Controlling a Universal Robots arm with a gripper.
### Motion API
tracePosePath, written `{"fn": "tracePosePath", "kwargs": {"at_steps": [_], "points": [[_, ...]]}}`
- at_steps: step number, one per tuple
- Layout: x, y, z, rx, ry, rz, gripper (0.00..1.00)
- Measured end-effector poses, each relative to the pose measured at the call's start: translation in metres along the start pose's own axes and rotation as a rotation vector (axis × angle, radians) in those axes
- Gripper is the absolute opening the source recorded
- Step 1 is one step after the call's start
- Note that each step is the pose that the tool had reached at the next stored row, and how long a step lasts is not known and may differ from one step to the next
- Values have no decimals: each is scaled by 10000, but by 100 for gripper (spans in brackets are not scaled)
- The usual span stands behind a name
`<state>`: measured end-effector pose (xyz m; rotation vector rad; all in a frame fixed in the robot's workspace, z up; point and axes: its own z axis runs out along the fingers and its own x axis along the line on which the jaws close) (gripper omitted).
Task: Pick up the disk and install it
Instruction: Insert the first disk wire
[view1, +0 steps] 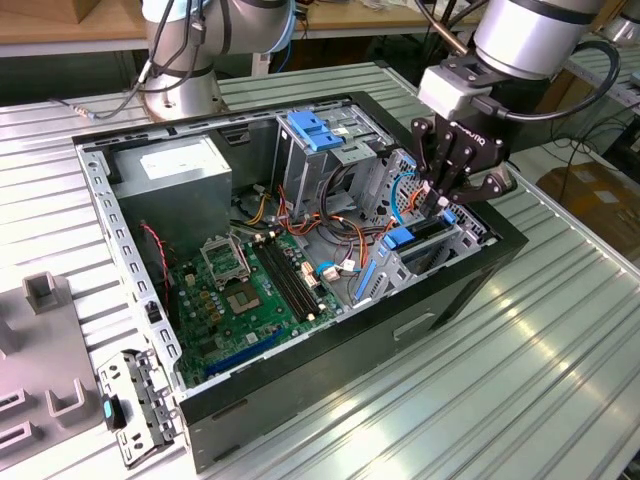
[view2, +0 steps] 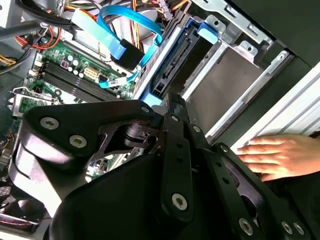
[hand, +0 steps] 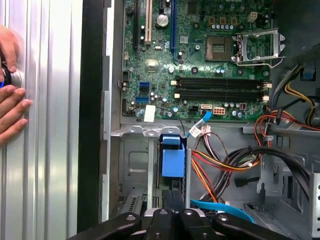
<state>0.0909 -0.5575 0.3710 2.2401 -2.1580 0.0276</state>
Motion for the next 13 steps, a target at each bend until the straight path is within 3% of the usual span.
{"fn": "tracePosePath", "kwargs": {"at_steps": [3, 4, 5, 8, 11, 13], "points": [[1, -14, -13, -1, 3, -410, 11], [3, -43, -30, -20, 5, -536, 11], [4, -119, -30, -47, 2, -574, 11], [4, -264, -32, -69, 1, -600, 11], [3, -355, -33, -70, 2, -677, 11], [3, -360, -37, -64, 7, -992, 11]]}}
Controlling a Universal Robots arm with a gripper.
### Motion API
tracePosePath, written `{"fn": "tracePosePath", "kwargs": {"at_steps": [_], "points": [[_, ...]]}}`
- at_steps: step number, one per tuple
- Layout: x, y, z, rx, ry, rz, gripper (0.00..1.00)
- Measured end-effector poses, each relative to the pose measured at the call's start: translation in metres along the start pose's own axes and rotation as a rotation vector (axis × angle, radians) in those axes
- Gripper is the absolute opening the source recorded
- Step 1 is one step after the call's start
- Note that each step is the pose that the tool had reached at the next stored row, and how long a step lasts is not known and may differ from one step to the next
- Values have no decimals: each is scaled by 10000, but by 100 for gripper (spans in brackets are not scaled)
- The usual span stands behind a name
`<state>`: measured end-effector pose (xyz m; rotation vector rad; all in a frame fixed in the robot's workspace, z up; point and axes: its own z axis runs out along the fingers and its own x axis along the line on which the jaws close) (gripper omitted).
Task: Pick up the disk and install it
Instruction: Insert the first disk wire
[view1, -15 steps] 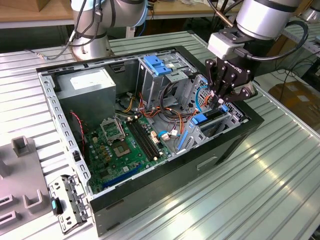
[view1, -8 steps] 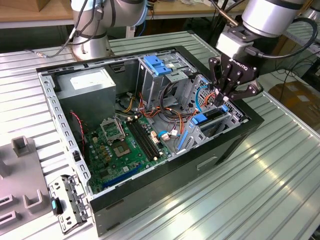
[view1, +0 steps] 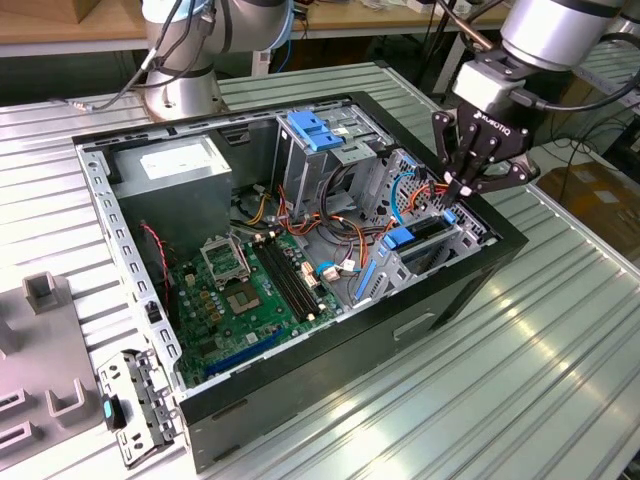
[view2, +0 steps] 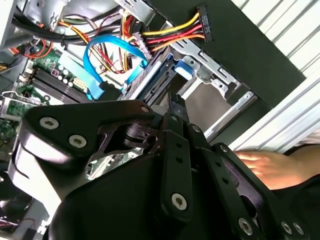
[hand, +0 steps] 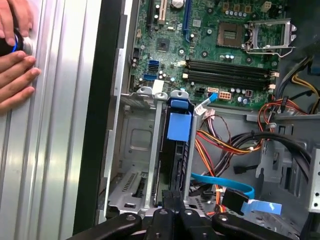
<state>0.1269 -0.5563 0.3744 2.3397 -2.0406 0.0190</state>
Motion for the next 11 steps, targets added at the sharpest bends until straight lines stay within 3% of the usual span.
{"fn": "tracePosePath", "kwargs": {"at_steps": [3, 6, 8, 11], "points": [[2, -2, -36, 4, 6, -429, 11], [5, -5, -113, -7, 11, -892, 11], [6, -14, -119, -7, 12, -1056, 11], [18, -127, -122, -3, 17, -1168, 11]]}}
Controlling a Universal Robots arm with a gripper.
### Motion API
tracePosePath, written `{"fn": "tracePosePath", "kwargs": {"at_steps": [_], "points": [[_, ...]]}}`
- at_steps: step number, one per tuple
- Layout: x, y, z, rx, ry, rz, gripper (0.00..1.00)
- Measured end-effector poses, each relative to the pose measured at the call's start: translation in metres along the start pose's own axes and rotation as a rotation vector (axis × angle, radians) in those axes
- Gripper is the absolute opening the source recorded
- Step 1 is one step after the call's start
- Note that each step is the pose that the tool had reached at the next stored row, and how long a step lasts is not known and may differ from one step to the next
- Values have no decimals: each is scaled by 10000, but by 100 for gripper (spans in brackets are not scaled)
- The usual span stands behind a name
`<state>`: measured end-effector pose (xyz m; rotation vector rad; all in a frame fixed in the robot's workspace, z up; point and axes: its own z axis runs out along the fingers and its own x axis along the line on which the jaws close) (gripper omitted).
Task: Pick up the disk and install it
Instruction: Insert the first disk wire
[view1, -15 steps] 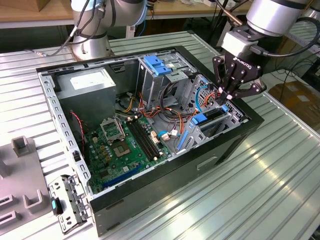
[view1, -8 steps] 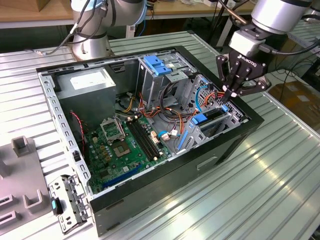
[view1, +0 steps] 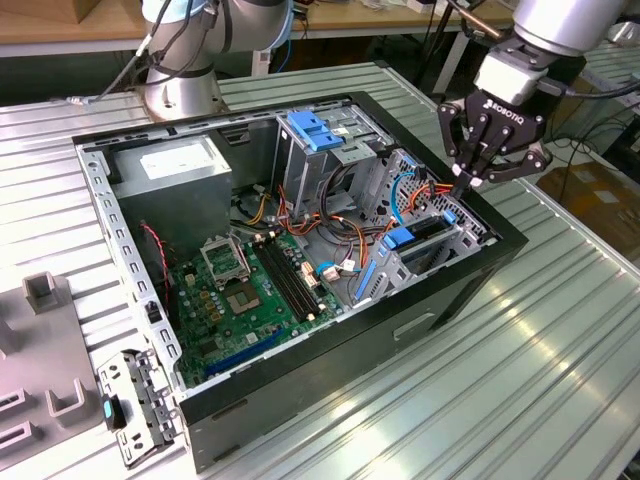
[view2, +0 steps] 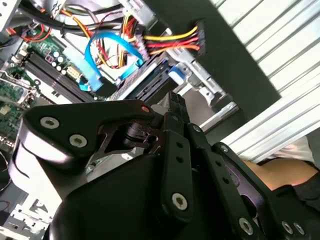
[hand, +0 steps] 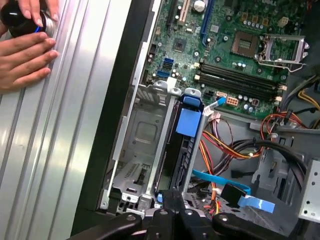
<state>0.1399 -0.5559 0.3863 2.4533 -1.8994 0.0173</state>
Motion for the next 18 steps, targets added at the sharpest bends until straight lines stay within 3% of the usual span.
{"fn": "tracePosePath", "kwargs": {"at_steps": [1, 3, 7, 10, 11, 18], "points": [[15, -72, -1, 1, 1, -20, 11], [27, -154, -3, 1, 1, -30, 11], [-1, -387, -6, -4, 0, -31, 11], [-8, -396, -5, -5, -1, -31, 17], [-9, -396, -5, -4, 0, -31, 24], [-11, -396, -6, -5, 0, -31, 24]]}}
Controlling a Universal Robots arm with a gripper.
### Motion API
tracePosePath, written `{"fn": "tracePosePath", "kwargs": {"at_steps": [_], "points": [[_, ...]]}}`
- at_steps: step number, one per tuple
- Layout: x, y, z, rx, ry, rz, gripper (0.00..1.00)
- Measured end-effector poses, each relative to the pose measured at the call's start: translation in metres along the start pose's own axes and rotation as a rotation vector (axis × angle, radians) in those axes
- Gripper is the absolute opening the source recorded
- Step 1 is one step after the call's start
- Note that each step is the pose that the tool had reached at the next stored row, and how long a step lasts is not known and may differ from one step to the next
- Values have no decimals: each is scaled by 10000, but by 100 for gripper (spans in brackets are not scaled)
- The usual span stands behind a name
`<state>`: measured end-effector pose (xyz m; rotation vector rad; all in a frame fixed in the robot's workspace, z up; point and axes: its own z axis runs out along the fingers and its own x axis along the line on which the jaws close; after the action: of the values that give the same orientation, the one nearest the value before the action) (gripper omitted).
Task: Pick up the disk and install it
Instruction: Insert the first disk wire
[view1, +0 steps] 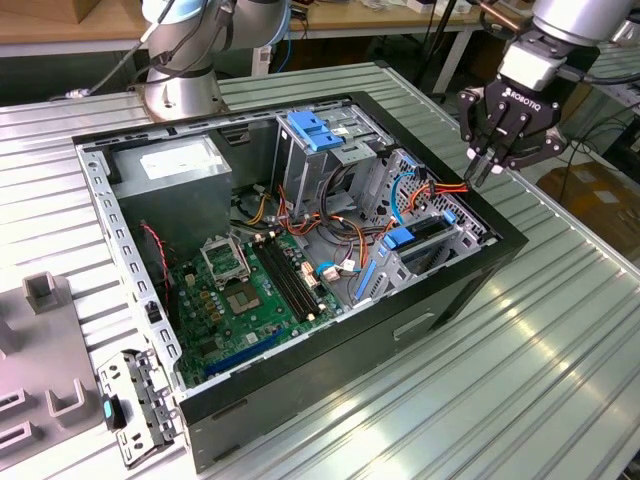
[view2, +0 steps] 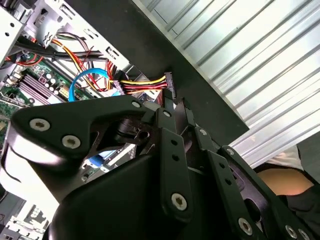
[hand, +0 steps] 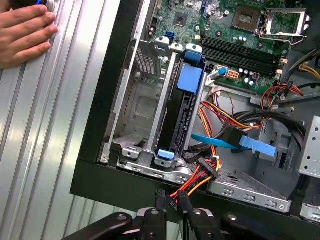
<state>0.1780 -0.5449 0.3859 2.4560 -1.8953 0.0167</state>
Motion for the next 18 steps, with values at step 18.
{"fn": "tracePosePath", "kwargs": {"at_steps": [18], "points": [[-4, -8, 135, 150, 109, -4623, 31]]}}
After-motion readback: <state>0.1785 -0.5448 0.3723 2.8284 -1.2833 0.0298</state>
